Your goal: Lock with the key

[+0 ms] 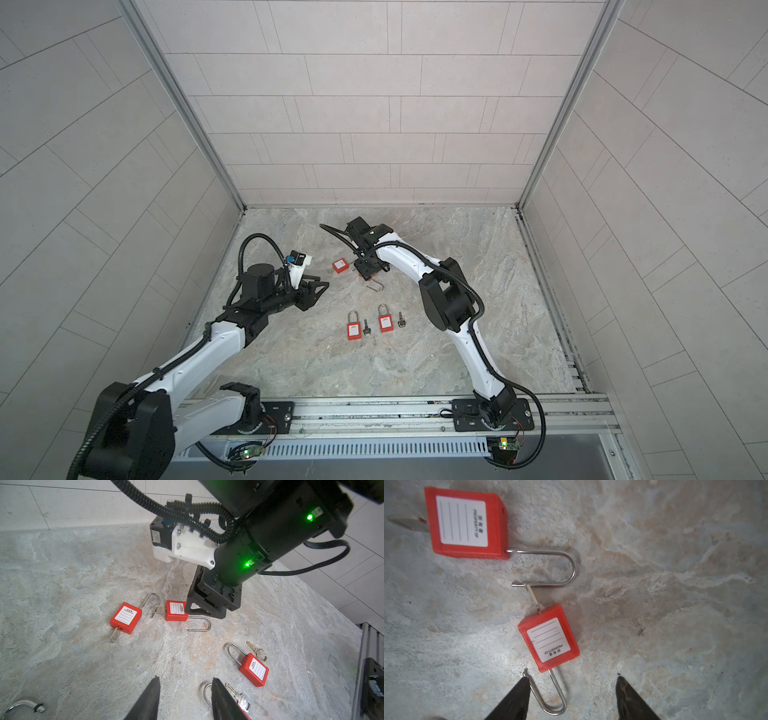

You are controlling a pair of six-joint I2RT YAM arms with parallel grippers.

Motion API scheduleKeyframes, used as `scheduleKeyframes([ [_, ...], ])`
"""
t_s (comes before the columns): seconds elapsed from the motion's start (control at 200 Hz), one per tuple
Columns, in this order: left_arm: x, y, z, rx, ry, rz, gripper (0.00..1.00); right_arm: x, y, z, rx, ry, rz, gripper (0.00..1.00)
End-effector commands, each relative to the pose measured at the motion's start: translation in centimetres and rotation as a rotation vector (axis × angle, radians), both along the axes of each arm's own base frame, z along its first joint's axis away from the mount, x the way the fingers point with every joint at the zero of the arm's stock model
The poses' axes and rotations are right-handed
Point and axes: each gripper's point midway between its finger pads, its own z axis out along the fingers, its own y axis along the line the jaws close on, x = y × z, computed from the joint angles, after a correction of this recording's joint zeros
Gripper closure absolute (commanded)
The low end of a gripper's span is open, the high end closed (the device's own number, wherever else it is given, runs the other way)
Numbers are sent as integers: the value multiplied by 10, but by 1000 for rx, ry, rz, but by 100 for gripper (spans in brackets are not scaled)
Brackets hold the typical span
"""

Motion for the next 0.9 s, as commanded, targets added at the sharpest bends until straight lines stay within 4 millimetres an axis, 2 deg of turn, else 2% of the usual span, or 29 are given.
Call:
scheduleKeyframes([
  [0.0, 2, 0, 9, -5, -26, -5, 54, -14, -4, -1, 18, 67, 2, 29],
  [0.22, 0, 1, 7, -4, -19, -1, 54, -31, -6, -9, 54, 117, -11, 25],
  [0.545, -4, 1, 10, 6, -34, -18, 54, -36, -2, -20, 117, 174, -9, 26],
  [0.651, -4, 0, 9, 11, -35, -24, 53, -43, 2, -23, 136, 210, -7, 28],
  [0.896, -6, 0, 6, 3, -46, -23, 54, -60, 17, -8, 176, 234, 34, 31],
])
